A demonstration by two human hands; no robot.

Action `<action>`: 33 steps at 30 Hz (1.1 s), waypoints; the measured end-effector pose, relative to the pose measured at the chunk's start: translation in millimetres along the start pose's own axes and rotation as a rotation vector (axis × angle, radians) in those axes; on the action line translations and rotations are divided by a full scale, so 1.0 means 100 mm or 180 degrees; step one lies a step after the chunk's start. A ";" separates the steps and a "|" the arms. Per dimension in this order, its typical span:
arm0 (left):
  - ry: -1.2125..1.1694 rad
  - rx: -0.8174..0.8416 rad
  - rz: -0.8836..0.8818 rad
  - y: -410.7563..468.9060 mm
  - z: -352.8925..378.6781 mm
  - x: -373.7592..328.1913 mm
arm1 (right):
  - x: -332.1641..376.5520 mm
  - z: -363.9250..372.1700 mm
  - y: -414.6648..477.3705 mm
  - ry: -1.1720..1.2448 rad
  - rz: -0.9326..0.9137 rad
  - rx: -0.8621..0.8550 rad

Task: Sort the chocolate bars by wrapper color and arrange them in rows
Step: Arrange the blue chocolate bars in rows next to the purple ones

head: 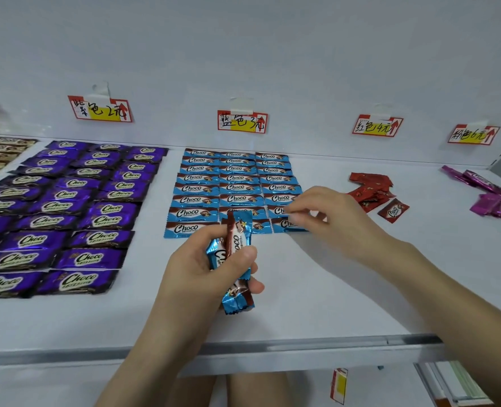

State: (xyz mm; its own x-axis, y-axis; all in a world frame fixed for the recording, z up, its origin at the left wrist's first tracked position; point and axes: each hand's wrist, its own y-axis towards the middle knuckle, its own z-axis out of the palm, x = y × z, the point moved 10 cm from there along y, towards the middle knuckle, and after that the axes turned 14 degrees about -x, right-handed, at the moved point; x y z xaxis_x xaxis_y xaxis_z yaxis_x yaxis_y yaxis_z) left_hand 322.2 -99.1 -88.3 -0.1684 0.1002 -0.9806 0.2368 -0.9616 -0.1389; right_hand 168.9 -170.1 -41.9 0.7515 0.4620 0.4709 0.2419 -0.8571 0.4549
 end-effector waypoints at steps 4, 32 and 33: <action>0.0132 0.0085 0.0101 -0.01 0.01 -0.04 | 0.25 -0.05 0.00 0.1164 0.0616 0.0041; -0.0511 -0.0755 -0.0291 -0.09 -0.92 -0.04 | 1.04 0.57 -0.07 0.0629 -0.0718 0.0235; -0.0600 -0.0767 -0.0320 -0.10 -0.94 -0.05 | 1.08 0.63 -0.08 0.0489 -0.0782 0.0280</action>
State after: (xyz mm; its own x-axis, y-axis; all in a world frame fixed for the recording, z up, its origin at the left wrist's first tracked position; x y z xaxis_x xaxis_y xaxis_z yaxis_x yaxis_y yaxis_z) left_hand 410.8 -65.4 -95.2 -0.3714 0.1208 -0.9206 0.4261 -0.8587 -0.2846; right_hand 287.1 -127.8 -42.5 0.5640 0.6813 0.4666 0.4623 -0.7287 0.5052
